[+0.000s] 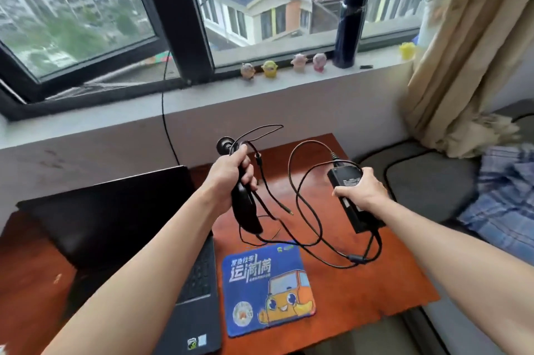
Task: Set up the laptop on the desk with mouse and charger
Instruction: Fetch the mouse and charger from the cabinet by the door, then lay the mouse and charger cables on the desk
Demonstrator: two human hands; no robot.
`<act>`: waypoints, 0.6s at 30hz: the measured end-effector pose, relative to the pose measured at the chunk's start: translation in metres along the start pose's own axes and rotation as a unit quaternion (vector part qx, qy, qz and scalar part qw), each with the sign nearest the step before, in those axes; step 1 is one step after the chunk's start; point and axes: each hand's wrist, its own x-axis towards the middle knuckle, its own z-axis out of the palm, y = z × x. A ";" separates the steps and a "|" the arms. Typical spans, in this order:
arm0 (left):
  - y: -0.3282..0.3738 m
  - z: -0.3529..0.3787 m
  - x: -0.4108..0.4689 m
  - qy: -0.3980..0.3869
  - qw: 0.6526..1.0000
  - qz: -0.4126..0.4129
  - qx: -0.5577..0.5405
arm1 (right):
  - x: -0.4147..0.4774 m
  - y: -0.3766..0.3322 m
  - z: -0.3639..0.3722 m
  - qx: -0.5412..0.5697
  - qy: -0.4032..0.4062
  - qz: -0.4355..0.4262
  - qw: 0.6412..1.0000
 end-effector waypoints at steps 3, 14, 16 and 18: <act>-0.012 -0.007 0.039 0.006 1.000 -0.006 -0.016 | 0.032 -0.009 0.019 -0.017 -0.020 0.011 1.000; -0.040 -0.044 0.168 0.042 0.996 -0.056 -0.046 | 0.140 -0.024 0.085 -0.134 -0.074 -0.008 0.988; -0.049 -0.053 0.181 0.077 0.994 -0.063 -0.050 | 0.158 -0.031 0.098 -0.153 -0.092 -0.034 0.983; -0.056 -0.061 0.186 0.111 0.990 -0.068 -0.059 | 0.177 -0.041 0.109 -0.175 -0.099 -0.063 0.978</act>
